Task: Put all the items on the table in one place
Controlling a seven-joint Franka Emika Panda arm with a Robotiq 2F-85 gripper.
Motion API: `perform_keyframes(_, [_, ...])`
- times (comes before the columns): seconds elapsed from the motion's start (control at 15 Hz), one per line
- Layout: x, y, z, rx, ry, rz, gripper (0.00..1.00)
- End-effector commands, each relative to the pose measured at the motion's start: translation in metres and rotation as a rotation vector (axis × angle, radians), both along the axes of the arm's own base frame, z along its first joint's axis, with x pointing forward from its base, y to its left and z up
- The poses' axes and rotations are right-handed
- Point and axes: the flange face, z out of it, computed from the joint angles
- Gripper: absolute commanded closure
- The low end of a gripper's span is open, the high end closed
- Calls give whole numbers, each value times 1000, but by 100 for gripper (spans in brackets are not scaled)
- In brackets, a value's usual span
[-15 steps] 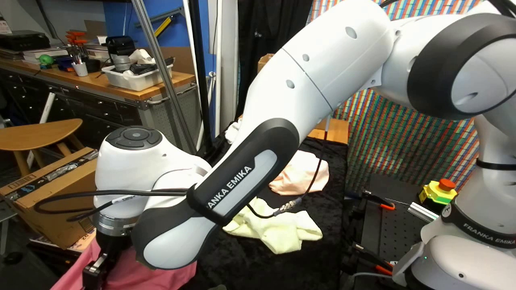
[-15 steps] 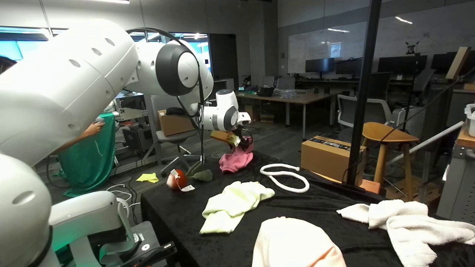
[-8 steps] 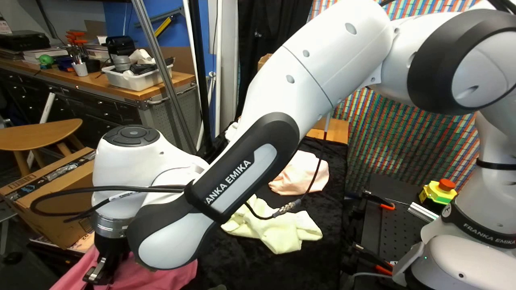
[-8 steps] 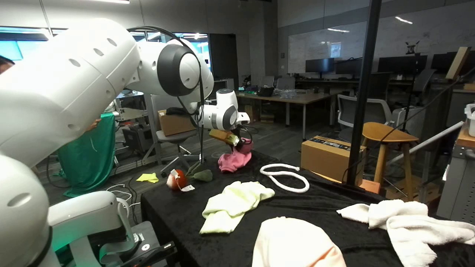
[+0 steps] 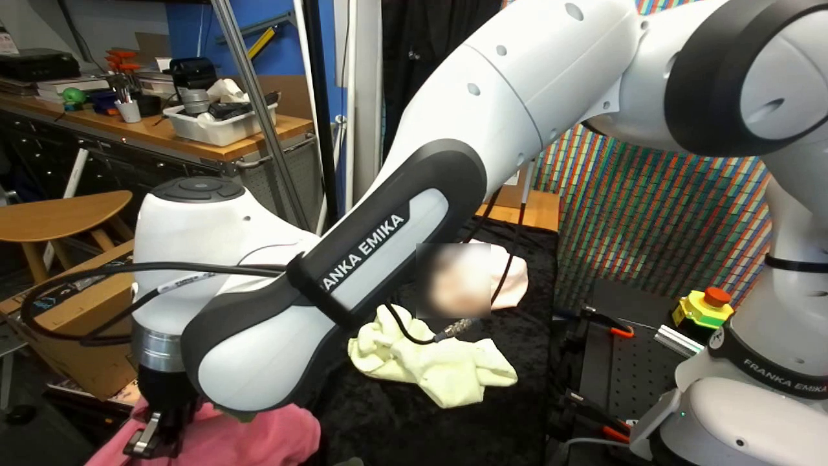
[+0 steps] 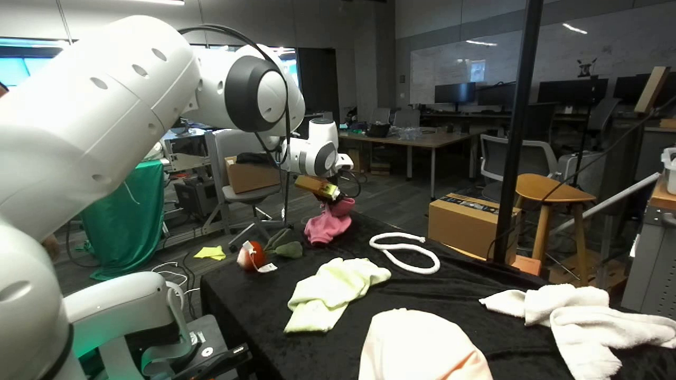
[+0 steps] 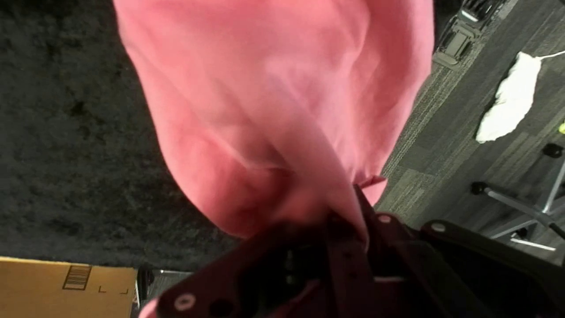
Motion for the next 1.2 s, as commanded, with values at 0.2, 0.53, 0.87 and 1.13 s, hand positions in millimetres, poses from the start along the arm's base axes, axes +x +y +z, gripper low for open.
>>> perform_keyframes(0.2, [0,-30,83,-8,-112,24,93])
perform_keyframes(0.53, [1,-83,140,-31,-191,-2,93])
perform_keyframes(0.87, [-6,-159,189,-52,-259,-50,93])
perform_keyframes(1.13, [-5,-221,202,-82,-318,-106,92])
